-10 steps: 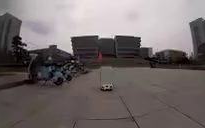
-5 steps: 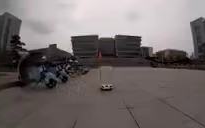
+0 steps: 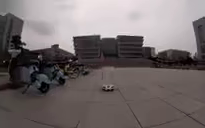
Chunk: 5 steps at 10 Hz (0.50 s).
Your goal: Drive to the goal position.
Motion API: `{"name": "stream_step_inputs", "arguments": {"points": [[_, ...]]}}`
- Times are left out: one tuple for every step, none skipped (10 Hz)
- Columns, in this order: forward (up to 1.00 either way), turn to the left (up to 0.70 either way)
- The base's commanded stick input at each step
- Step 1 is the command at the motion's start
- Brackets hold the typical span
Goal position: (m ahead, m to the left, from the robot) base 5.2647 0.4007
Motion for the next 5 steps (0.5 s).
{"name": "stream_step_inputs", "arguments": {"points": [[1.0, 0.0], [1.0, 0.0], [1.0, 0.0], [1.0, 0.0], [1.0, 0.0]]}}
